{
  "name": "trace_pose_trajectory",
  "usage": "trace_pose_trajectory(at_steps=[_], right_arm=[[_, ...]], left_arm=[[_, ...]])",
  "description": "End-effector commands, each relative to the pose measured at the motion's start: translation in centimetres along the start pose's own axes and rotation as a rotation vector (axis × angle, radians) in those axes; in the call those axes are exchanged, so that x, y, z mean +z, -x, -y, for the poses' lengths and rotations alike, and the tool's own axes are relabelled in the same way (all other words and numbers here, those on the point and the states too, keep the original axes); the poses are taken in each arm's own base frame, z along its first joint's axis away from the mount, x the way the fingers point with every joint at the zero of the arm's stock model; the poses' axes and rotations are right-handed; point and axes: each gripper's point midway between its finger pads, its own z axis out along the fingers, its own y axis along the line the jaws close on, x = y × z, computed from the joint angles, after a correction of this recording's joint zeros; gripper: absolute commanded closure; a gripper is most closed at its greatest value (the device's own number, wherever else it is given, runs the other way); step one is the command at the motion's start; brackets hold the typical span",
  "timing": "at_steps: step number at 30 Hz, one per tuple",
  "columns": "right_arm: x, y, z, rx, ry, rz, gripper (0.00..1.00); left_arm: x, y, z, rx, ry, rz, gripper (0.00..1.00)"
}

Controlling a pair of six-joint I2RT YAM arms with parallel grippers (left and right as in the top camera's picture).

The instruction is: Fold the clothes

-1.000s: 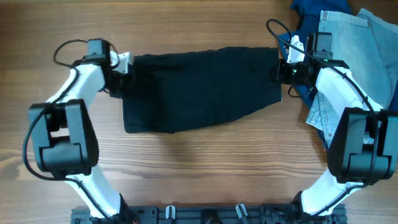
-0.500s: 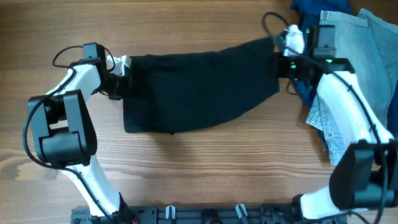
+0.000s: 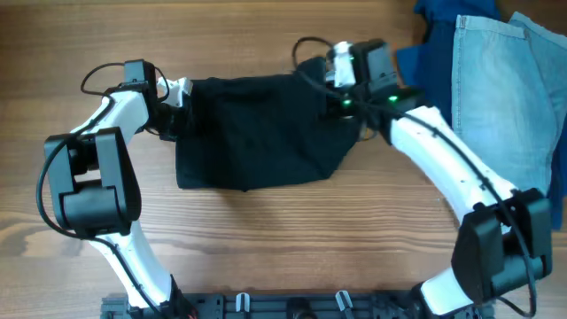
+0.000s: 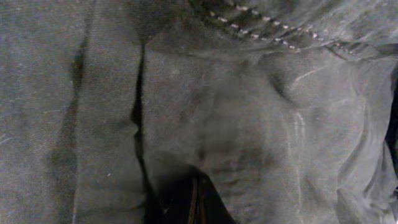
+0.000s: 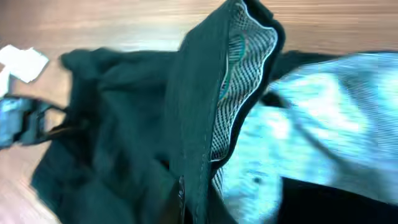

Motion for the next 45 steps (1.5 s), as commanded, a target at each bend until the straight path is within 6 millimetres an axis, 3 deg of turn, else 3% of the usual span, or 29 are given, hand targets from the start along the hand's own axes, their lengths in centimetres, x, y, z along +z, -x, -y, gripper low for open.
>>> trace_pose_trajectory(at_steps=[1,4,7,8,9,10,13,16,19,25,29,31,33,35,36,37,41,45], right_arm=[[-1.1,0.9,5.1,0.109,-0.086,0.008,0.96],[-3.0,0.5,10.5,0.198,-0.153,-0.007,0.96],[-3.3,-0.3,12.2,0.201,-0.168,-0.039,0.96],[-3.1,-0.8,12.7,0.215,-0.173,-0.057,0.85],[-2.8,-1.2,12.9,0.225,-0.177,-0.075,0.66],[-2.5,-1.8,13.2,0.234,-0.179,-0.098,0.37],[-1.9,-3.3,13.8,0.235,-0.188,-0.154,0.14],[-0.9,-4.6,15.7,0.262,-0.201,-0.2,0.1],[1.3,-7.1,17.9,0.311,-0.213,-0.276,0.1],[4.2,-8.9,19.5,0.329,-0.219,-0.31,0.11],[6.4,-10.9,16.1,0.468,0.011,-0.375,0.2],[7.6,-12.0,15.5,0.519,0.074,-0.401,0.2],[8.6,-13.4,15.5,0.56,0.103,-0.436,0.26],[9.1,-13.9,15.2,0.572,0.135,-0.446,0.55],[9.3,-13.8,15.2,0.571,0.144,-0.444,0.85],[9.3,-13.8,15.1,0.554,0.149,-0.441,0.96],[9.0,-13.1,15.1,0.485,0.177,-0.413,0.96],[6.0,-9.7,15.8,0.468,0.177,-0.327,0.96]], left_arm=[[2.6,-2.4,-1.7,-0.004,0.057,-0.09,0.96],[2.6,-2.4,-1.7,-0.004,0.057,-0.09,0.96],[2.6,-2.4,-1.7,-0.004,0.057,-0.089,0.96],[2.6,-2.4,-1.7,-0.005,0.057,-0.09,0.96],[2.6,-2.4,-1.7,-0.005,0.057,-0.091,0.96],[2.6,-2.5,-1.7,-0.006,0.057,-0.093,0.96],[2.6,-2.5,-1.7,-0.006,0.057,-0.093,0.96],[2.6,-2.5,-1.7,-0.006,0.057,-0.093,0.96],[2.6,-2.5,-1.7,-0.006,0.057,-0.093,0.96],[2.6,-2.5,-1.7,-0.006,0.058,-0.093,0.96],[2.6,-2.5,-1.7,-0.006,0.058,-0.093,0.96],[2.6,-2.5,-1.7,-0.006,0.058,-0.093,0.96],[2.6,-2.5,-1.7,-0.007,0.058,-0.094,0.96],[2.6,-2.5,-1.7,-0.006,0.058,-0.093,0.96],[2.6,-2.5,-1.7,-0.006,0.058,-0.093,0.96],[2.6,-2.5,-1.7,-0.006,0.058,-0.093,0.96],[2.6,-2.5,-1.7,-0.007,0.058,-0.094,0.96],[2.6,-2.7,-1.7,-0.012,0.058,-0.103,0.96]])
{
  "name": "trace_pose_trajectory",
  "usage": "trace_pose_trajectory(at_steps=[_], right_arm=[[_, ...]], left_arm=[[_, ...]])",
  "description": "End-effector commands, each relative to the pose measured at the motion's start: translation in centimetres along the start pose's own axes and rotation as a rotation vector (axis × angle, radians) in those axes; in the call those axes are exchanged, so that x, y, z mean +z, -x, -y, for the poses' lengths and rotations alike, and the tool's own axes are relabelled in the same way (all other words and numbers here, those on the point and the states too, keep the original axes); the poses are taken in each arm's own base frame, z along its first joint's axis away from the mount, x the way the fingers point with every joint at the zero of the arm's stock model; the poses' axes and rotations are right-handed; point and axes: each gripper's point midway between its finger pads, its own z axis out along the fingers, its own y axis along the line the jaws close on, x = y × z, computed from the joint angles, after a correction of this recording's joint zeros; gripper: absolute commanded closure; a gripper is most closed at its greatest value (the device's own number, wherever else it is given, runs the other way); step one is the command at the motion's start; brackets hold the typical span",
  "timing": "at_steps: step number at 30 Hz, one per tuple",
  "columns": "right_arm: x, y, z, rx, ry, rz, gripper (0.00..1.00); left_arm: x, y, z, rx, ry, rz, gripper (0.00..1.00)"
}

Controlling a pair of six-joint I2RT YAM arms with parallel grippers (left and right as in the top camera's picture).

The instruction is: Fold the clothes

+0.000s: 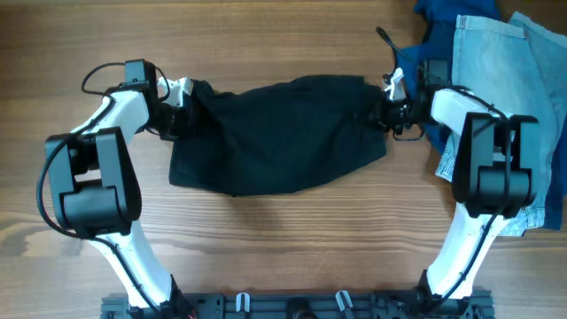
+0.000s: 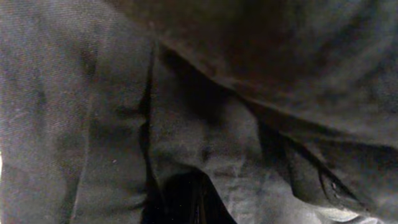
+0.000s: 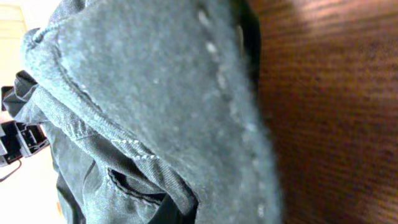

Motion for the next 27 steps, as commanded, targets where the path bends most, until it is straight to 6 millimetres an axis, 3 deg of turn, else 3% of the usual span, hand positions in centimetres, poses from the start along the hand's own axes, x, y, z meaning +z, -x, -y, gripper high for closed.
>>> trace_pose_trajectory(at_steps=[1,6,9,13,16,19,22,27], right_arm=[[-1.9,-0.9,2.3,0.021,-0.102,0.007,0.95],[-9.6,0.7,1.9,0.023,-0.164,0.146,0.96],[-11.7,1.1,1.1,-0.009,-0.185,0.172,0.96],[-13.2,1.3,-2.0,-0.065,-0.192,0.178,0.96],[-11.5,0.2,-4.5,-0.111,-0.178,0.132,0.96],[-8.4,-1.3,-9.2,-0.199,-0.145,0.081,0.96],[-4.0,-3.3,-15.8,-0.308,-0.074,0.055,0.96],[1.1,-5.4,-22.2,-0.38,-0.073,0.113,0.96]], left_arm=[[2.5,-2.7,-1.8,-0.013,0.058,-0.102,0.96],[2.5,-3.0,-1.8,-0.028,0.058,-0.113,0.96],[2.7,-3.2,-1.3,-0.038,0.056,-0.122,0.96],[3.6,-3.5,0.3,0.011,0.05,-0.136,0.96],[4.0,-3.2,0.9,0.036,0.047,-0.124,0.96],[4.0,-3.1,0.8,0.036,0.051,-0.119,0.96],[4.0,-2.8,0.9,0.041,0.05,-0.111,0.96],[4.0,-2.7,0.9,0.043,0.05,-0.107,0.96]])
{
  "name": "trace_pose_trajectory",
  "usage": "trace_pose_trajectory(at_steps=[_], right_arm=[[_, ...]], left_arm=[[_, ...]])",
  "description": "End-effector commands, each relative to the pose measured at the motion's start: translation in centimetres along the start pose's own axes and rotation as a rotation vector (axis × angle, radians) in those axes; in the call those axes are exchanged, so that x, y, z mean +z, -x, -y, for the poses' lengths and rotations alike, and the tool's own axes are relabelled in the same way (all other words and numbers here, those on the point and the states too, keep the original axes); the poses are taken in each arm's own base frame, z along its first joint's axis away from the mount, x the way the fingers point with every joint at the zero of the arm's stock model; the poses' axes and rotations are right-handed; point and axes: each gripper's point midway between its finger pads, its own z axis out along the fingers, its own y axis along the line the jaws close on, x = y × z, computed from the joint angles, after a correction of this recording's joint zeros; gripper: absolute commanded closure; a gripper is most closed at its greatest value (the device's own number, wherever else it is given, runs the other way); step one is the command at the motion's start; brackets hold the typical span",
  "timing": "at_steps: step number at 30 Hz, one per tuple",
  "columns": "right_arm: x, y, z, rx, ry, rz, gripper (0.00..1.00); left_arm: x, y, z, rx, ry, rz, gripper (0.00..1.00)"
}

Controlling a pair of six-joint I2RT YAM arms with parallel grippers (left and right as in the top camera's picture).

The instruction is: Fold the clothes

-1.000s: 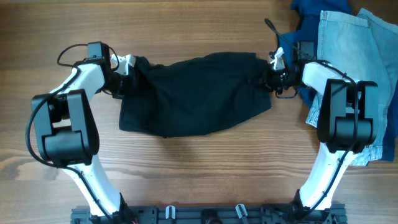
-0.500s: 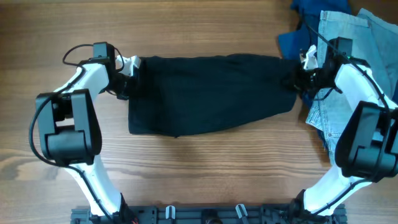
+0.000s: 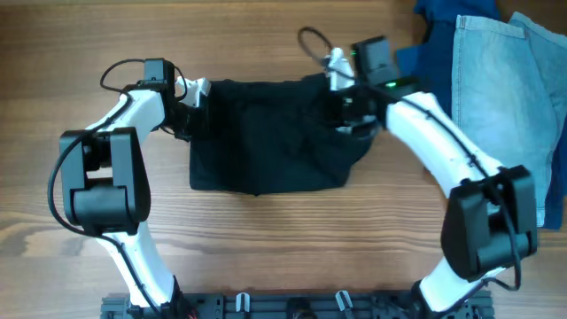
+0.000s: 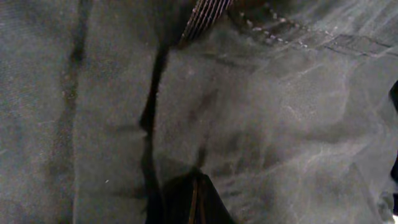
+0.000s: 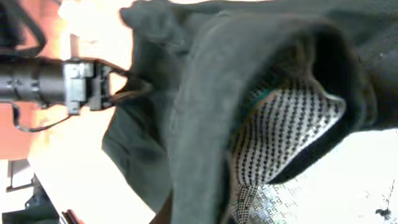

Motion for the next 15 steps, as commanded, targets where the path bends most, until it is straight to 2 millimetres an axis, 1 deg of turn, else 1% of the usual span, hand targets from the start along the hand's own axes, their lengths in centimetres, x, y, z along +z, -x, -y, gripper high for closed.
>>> trace_pose_trajectory(at_steps=[1,2,4,5,7,8,10,13,15], right_arm=[[0.5,1.3,-4.2,0.004,-0.017,0.092,0.96],[0.9,1.4,-4.8,-0.005,-0.019,0.108,0.96],[1.5,2.0,-7.0,-0.029,0.006,0.155,0.96],[1.9,2.2,-8.4,-0.054,0.033,0.179,0.96],[2.4,2.5,-10.4,-0.073,0.042,0.226,0.96],[2.8,2.4,-11.4,-0.086,0.043,0.245,0.96],[3.3,2.0,-12.8,-0.108,0.048,0.261,0.96],[5.5,0.6,-14.5,-0.138,0.063,0.248,0.96],[6.5,-0.1,-15.3,-0.144,0.077,0.242,0.96]], left_arm=[[2.4,-2.1,-2.1,-0.025,0.074,-0.072,0.96],[2.4,-2.0,-2.1,-0.025,0.073,-0.071,0.96],[2.4,-2.0,-2.0,-0.025,0.073,-0.071,0.96],[2.4,-2.0,-2.0,-0.025,0.073,-0.071,0.96],[2.4,-2.0,-2.0,-0.025,0.073,-0.071,0.96],[2.4,-2.0,-2.0,-0.025,0.073,-0.07,0.96],[2.4,-2.0,-2.0,-0.024,0.073,-0.07,0.96],[2.4,-2.0,-2.0,-0.023,0.073,-0.069,0.96],[2.4,-2.0,-2.0,-0.019,0.073,-0.069,0.96]])
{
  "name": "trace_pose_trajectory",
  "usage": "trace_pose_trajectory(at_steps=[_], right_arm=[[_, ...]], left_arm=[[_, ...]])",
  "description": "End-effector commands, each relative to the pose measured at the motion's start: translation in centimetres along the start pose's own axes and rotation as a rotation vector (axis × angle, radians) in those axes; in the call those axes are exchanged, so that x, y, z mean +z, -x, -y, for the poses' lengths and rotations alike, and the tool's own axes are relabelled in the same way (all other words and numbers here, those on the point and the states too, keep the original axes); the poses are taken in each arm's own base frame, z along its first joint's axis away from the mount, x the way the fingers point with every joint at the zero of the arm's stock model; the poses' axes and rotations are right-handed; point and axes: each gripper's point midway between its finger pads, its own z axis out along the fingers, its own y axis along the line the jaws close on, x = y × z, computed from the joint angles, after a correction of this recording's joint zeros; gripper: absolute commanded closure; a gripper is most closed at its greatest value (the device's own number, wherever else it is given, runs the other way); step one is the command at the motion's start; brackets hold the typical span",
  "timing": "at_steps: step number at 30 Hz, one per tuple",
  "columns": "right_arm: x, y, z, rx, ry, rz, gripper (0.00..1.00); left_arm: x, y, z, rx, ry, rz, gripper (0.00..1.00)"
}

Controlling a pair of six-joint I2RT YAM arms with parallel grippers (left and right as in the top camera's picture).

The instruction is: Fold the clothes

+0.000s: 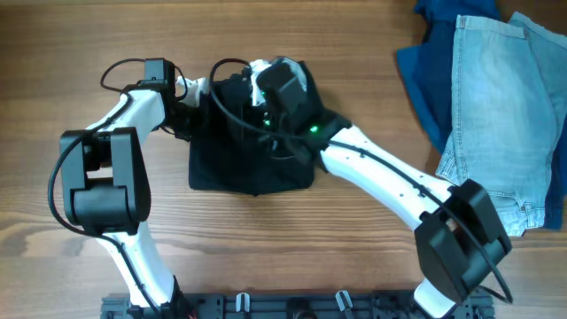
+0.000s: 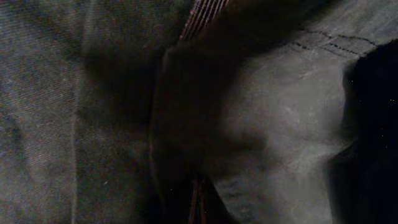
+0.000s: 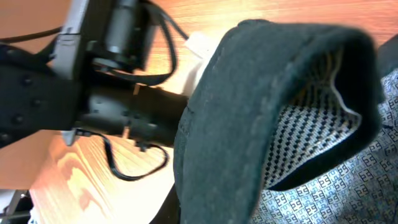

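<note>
The black garment (image 1: 252, 159) lies folded over at the table's upper middle. My left gripper (image 1: 189, 113) is shut on its left edge; in the left wrist view dark cloth (image 2: 261, 124) fills the frame around the gripper (image 2: 198, 202). My right gripper (image 1: 259, 89) is shut on the garment's other end and holds it above the left end, close to the left wrist. In the right wrist view the waistband (image 3: 249, 106) with its checked lining (image 3: 311, 130) rises from the gripper (image 3: 193, 208). The left arm (image 3: 106, 99) is just behind it.
A light denim garment (image 1: 505, 97) lies at the right edge of the wooden table (image 1: 292, 257), with a dark blue garment (image 1: 423, 53) beside and under it. The right arm (image 1: 381, 177) stretches diagonally across the table's middle.
My right gripper has moved left with its end of the black garment, from above the garment's right part to just beside the left gripper. The garment is now narrower. The left gripper has stayed put.
Both grippers held the black garment throughout. First the right end was held near the upper middle. Then it was out to the right with the garment spread wide. Then it was back over the middle, and now it is above the left end.
</note>
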Motion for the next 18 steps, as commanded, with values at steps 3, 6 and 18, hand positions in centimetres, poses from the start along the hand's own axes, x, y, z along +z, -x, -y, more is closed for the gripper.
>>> trace_pose_trajectory(at_steps=[3,6,18], right_arm=[[1.1,-0.1,-2.2,-0.013,0.04,0.024,0.84],[1.1,-0.6,-4.2,-0.079,0.113,0.006,0.31],[-3.5,2.3,0.7,-0.265,-0.226,-0.069,0.25]], left_arm=[[2.4,-1.9,-2.1,-0.018,0.072,-0.064,0.96],[2.4,-1.7,-2.1,-0.016,0.072,-0.059,0.96],[-8.1,0.7,-4.5,-0.11,0.176,0.134,0.96]])
